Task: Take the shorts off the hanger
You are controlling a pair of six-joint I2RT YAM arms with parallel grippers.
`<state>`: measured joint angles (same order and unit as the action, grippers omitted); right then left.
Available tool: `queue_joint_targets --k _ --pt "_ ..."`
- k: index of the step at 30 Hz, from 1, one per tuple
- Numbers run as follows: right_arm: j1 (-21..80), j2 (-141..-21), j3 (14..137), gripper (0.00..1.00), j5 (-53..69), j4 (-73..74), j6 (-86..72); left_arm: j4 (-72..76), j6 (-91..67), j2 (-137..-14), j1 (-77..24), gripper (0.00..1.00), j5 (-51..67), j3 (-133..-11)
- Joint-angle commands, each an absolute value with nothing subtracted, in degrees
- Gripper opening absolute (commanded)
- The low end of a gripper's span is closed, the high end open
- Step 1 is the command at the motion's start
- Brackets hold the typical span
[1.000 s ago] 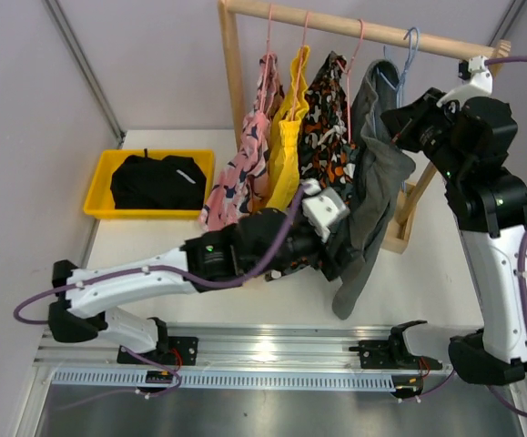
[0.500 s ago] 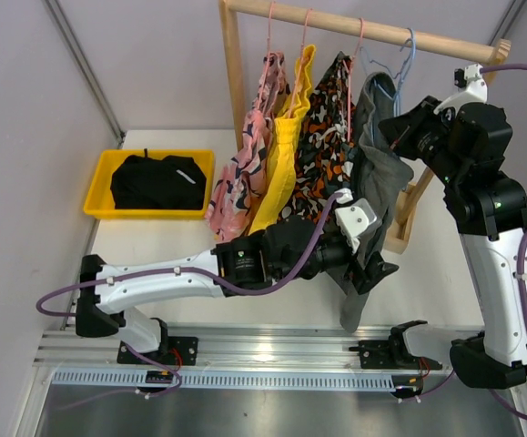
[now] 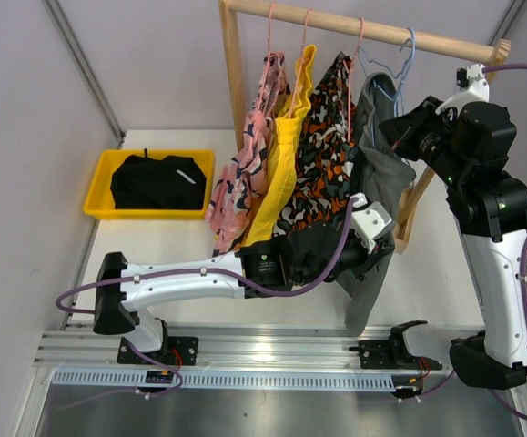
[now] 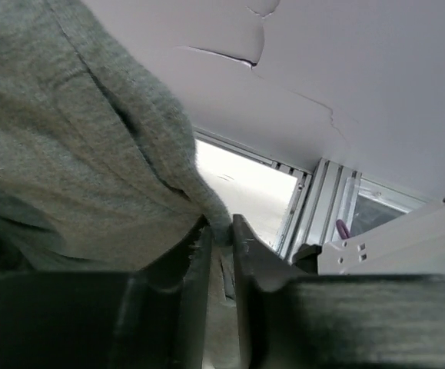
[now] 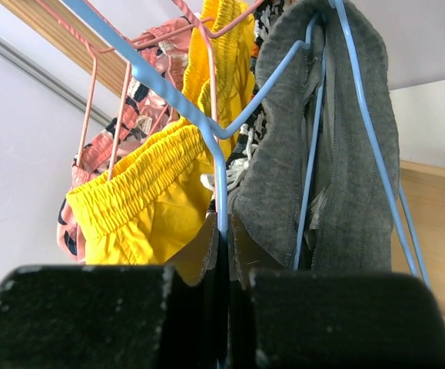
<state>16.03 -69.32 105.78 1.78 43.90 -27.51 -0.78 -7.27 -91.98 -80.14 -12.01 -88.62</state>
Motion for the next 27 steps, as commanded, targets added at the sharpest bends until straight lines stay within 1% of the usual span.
queue_joint_targets --k 1,4,12,16,20,24,27 --pt "16.3 -67.6 108.9 0.0 2.5 39.8 -29.3 2.7 -7.5 -92.3 -80.3 0.12 -15.9 -88.8" --pt "16.3 -67.2 108.3 0.0 2.4 40.0 -29.4 3.4 -7.4 -91.6 -80.3 0.0 -17.8 -88.2" --pt "16.3 -67.1 106.3 0.0 1.6 38.8 -29.4 6.5 -7.2 -87.4 -81.5 0.0 -18.5 -81.8" --pt "16.2 -68.4 107.4 0.0 0.5 38.6 -28.4 6.9 -7.0 -85.3 -85.9 0.0 -20.8 -77.8" --pt "14.7 -71.5 111.2 0.0 0.3 39.3 -27.5 7.3 -9.1 -84.2 -91.0 0.0 -23.4 -72.8" --pt "12.6 -73.6 113.3 0.0 1.7 39.6 -27.4 8.4 -11.9 -84.7 -96.9 0.0 -25.4 -69.1" --pt "11.2 -74.5 114.3 0.0 2.5 39.9 -27.3 8.7 -14.5 -85.6 -99.2 0.0 -26.5 -67.8"
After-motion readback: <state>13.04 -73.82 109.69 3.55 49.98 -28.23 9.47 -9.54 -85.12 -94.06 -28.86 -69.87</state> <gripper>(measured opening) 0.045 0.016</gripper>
